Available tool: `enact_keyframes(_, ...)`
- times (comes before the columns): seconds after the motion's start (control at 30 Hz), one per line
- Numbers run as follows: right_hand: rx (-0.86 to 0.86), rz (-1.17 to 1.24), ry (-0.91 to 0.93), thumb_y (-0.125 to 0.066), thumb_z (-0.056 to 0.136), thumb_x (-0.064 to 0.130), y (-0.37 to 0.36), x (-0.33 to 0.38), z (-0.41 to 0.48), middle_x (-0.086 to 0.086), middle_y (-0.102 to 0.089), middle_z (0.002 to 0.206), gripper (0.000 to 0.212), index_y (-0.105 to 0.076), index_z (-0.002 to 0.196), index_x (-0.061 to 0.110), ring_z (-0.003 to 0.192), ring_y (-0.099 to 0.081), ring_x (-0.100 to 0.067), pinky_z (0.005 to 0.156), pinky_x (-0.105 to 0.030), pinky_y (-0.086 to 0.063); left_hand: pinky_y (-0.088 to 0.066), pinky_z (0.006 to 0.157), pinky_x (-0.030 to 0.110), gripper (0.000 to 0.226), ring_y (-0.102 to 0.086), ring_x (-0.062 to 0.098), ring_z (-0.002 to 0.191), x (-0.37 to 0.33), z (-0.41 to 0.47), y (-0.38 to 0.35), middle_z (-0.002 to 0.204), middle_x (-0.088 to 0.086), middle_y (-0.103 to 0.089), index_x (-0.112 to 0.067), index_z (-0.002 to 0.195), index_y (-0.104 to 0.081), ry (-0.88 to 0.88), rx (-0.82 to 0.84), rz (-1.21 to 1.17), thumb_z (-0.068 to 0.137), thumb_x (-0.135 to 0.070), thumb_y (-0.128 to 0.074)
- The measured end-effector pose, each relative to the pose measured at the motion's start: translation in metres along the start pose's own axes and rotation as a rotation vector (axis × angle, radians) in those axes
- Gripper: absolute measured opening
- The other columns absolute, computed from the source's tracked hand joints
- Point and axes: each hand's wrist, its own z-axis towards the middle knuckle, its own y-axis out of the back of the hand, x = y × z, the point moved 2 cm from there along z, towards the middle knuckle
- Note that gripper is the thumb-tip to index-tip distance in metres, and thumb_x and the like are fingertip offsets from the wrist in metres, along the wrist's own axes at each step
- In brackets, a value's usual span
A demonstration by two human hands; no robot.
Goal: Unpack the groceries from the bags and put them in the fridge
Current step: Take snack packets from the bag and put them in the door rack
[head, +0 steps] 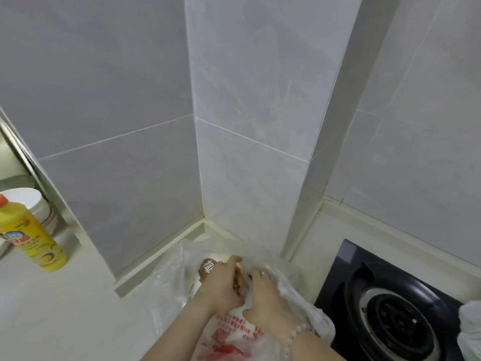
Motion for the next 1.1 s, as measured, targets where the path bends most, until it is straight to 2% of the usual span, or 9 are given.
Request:
enact_keyframes(0.07, -0.036, 0.012, 0.098, -0.067, 0.083, 0.025, -0.002, 0.005, 0.001, -0.004, -0.022, 0.151, 0.087, -0.01, 0.149, 0.017, 0.138, -0.025, -0.019, 0.11, -0.027, -0.023, -0.036, 0.062, 0.005, 0.065, -0.046, 0.004, 0.086, 0.0, -0.008, 0.015, 0.085, -0.017, -0.052, -0.015, 0.126, -0.038, 0.078, -0.06, -0.1, 0.071, -0.02, -0.071)
enact_keyframes(0.2, -0.142, 0.081, 0.264, -0.072, 0.075, 0.037, -0.015, 0.014, -0.006, 0.009, -0.03, 0.138, 0.089, -0.018, 0.145, 0.025, 0.127, -0.034, -0.011, 0.102, -0.02, -0.035, -0.034, 0.061, 0.01, 0.074, -0.054, 0.01, 0.09, 0.009, -0.016, 0.024, 0.098, -0.005, -0.06, -0.02, 0.126, -0.04, 0.208, -0.11, -0.224, 0.062, -0.03, -0.076)
enact_keyframes(0.37, -0.175, 0.118, 0.338, -0.067, 0.08, 0.029, -0.023, 0.018, -0.014, 0.008, -0.044, 0.129, 0.072, -0.028, 0.141, 0.032, 0.122, -0.042, -0.009, 0.092, -0.015, -0.039, -0.042, 0.06, 0.014, 0.046, -0.056, 0.004, 0.076, 0.005, -0.03, 0.012, 0.091, -0.007, -0.06, -0.019, 0.105, -0.051, 0.329, -0.129, -0.343, 0.063, -0.022, -0.07)
enact_keyframes(0.53, -0.155, 0.09, 0.336, -0.062, 0.081, 0.023, -0.026, 0.01, -0.017, 0.007, -0.049, 0.127, 0.059, -0.039, 0.135, 0.03, 0.115, -0.047, -0.005, 0.087, -0.012, -0.04, -0.042, 0.057, 0.01, 0.037, -0.056, 0.003, 0.077, 0.0, -0.039, 0.013, 0.087, -0.007, -0.058, -0.016, 0.103, -0.053, 0.354, 0.105, -0.561, 0.071, -0.013, -0.071)
enact_keyframes(0.63, -0.166, 0.121, 0.275, -0.061, 0.077, 0.015, -0.029, -0.003, -0.019, 0.008, -0.046, 0.121, 0.055, -0.043, 0.126, 0.032, 0.105, -0.049, -0.005, 0.077, -0.012, -0.046, -0.044, 0.071, 0.018, 0.029, -0.058, 0.01, 0.087, 0.008, -0.036, 0.013, 0.096, -0.001, -0.063, -0.015, 0.099, -0.06, 0.399, 0.15, -0.673, 0.073, -0.025, -0.068)
enact_keyframes(0.77, -0.209, 0.131, 0.182, -0.057, 0.083, 0.015, -0.016, -0.02, -0.023, 0.008, -0.043, 0.124, 0.053, -0.04, 0.13, 0.032, 0.092, -0.049, -0.007, 0.065, -0.009, -0.047, -0.044, 0.069, 0.028, 0.015, -0.059, 0.017, 0.082, 0.017, -0.012, -0.012, 0.089, 0.007, -0.063, -0.011, 0.083, -0.061, 0.33, 0.159, -0.26, 0.082, -0.012, -0.046)
enact_keyframes(0.83, -0.28, 0.177, 0.174, -0.061, 0.081, 0.015, -0.006, -0.026, -0.025, 0.011, -0.043, 0.125, 0.054, -0.041, 0.126, 0.037, 0.092, -0.052, -0.004, 0.059, -0.008, -0.044, -0.042, 0.078, 0.026, 0.029, -0.059, 0.026, 0.103, 0.011, 0.004, -0.031, 0.109, 0.012, -0.062, -0.005, 0.105, -0.061, 0.221, 0.197, -0.011, 0.085, -0.004, -0.041)
enact_keyframes(0.93, -0.339, 0.198, 0.218, -0.064, 0.071, 0.02, 0.008, -0.028, -0.027, 0.012, -0.046, 0.116, 0.053, -0.038, 0.104, 0.052, 0.097, -0.053, -0.004, 0.069, -0.008, -0.043, -0.035, 0.102, 0.03, 0.041, -0.044, 0.028, 0.123, -0.004, 0.021, -0.05, 0.134, 0.013, -0.047, -0.007, 0.129, -0.047, 0.074, 0.18, 0.304, 0.089, -0.007, -0.044)
enact_keyframes(1.1, -0.293, 0.117, 0.182, -0.061, 0.069, 0.033, 0.013, -0.035, -0.027, 0.015, -0.042, 0.116, 0.051, -0.03, 0.099, 0.06, 0.105, -0.05, 0.0, 0.087, -0.013, -0.044, -0.019, 0.115, 0.032, 0.057, -0.024, 0.025, 0.137, -0.007, 0.033, -0.067, 0.15, 0.01, -0.027, -0.009, 0.146, -0.023, -0.025, 0.13, 0.483, 0.093, -0.012, -0.045)
